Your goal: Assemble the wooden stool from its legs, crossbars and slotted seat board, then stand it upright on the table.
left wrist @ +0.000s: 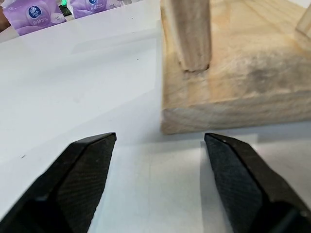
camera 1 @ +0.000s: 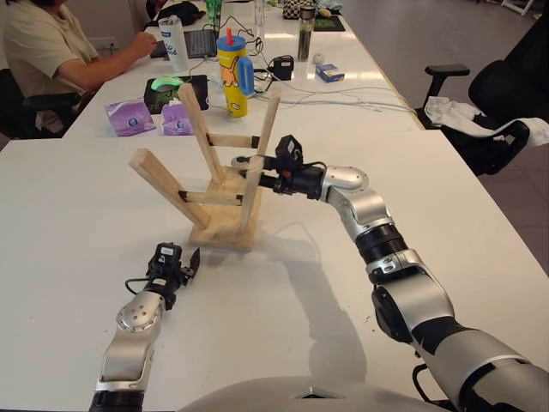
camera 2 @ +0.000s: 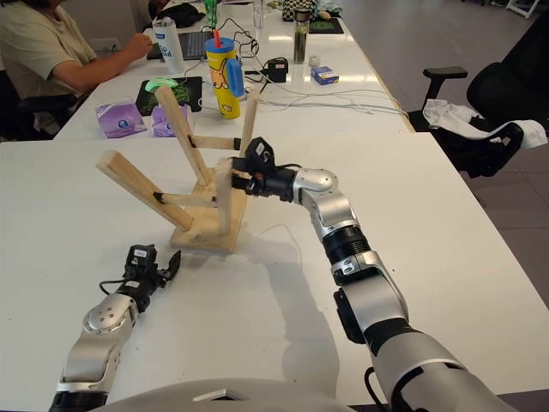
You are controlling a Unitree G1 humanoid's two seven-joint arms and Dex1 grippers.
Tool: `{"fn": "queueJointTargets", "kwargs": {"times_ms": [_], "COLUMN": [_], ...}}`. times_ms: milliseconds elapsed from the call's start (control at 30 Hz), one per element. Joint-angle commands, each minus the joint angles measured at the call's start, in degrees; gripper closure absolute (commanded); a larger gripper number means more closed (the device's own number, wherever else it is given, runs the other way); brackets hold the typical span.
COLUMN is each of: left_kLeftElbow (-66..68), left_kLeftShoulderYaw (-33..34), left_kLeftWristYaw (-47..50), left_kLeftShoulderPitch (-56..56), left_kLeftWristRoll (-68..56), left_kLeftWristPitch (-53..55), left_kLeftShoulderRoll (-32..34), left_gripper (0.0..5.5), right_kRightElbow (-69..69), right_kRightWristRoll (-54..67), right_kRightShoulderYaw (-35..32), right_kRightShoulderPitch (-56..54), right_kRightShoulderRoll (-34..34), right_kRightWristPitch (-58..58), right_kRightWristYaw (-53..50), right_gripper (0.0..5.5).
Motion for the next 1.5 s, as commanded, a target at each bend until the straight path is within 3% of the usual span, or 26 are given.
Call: {"fn": "queueJointTargets", "kwargs": {"times_ms": [33,133,233,333,433,533,733,833,1100,1367,1500], "left_kLeftElbow": [6.65,8.28,7.92,5.19,0.56,-4.58,-10.76,-11.20,-5.74,-6.05,-7.43], "left_kLeftShoulderYaw": [1.11,1.40,1.06,0.04,0.84,2.06,4.67,4.97,-0.01,0.20,-0.82], "left_kLeftWristYaw": [1.15,1.81,2.58,4.27,7.33,9.31,8.49,7.20,3.37,1.54,0.98], "left_kLeftShoulderPitch": [-2.92,-5.05,-5.89,-5.14,-1.64,2.73,12.61,14.99,9.42,10.05,11.94], "left_kLeftWristRoll": [1.32,1.44,1.30,1.27,1.21,1.65,2.82,3.07,3.78,3.43,3.32], "left_kLeftWristPitch": [1.63,0.60,0.60,1.37,1.83,2.02,1.29,0.94,4.62,5.87,6.44], "left_kLeftShoulderRoll": [0.87,0.61,-0.63,-3.11,-5.59,-6.79,-5.13,-4.07,-2.90,-1.58,-1.83], "left_gripper": [2.09,2.09,2.09,2.09,2.09,2.09,2.09,2.09,2.09,2.09,2.09], "right_kRightElbow": [-11.01,-17.77,-18.74,-33.61,-49.02,-54.91,-51.95,-44.90,-18.35,-15.62,-18.03], "right_kRightWristRoll": [1.05,0.34,-6.49,-3.06,0.38,-0.41,-1.77,-5.04,-10.53,-8.40,-7.86], "right_kRightShoulderYaw": [5.64,10.01,10.94,8.66,8.85,6.15,-7.85,-10.10,-4.96,-5.56,-3.48], "right_kRightShoulderPitch": [5.54,10.01,13.69,26.50,37.07,43.31,51.14,49.61,34.50,34.28,35.69], "right_kRightShoulderRoll": [1.28,3.97,6.71,8.06,1.99,-7.57,-11.10,-11.46,-7.66,-6.45,-5.59], "right_kRightWristPitch": [5.23,9.08,12.76,25.53,35.32,38.59,29.74,23.91,11.96,10.74,11.06], "right_kRightWristYaw": [3.64,0.47,-13.95,-23.68,-24.12,-22.78,-30.59,-34.51,-35.55,-33.88,-31.68], "right_gripper": [3.80,3.80,3.80,3.80,3.80,3.80,3.80,3.80,3.80,5.15,5.48]}}
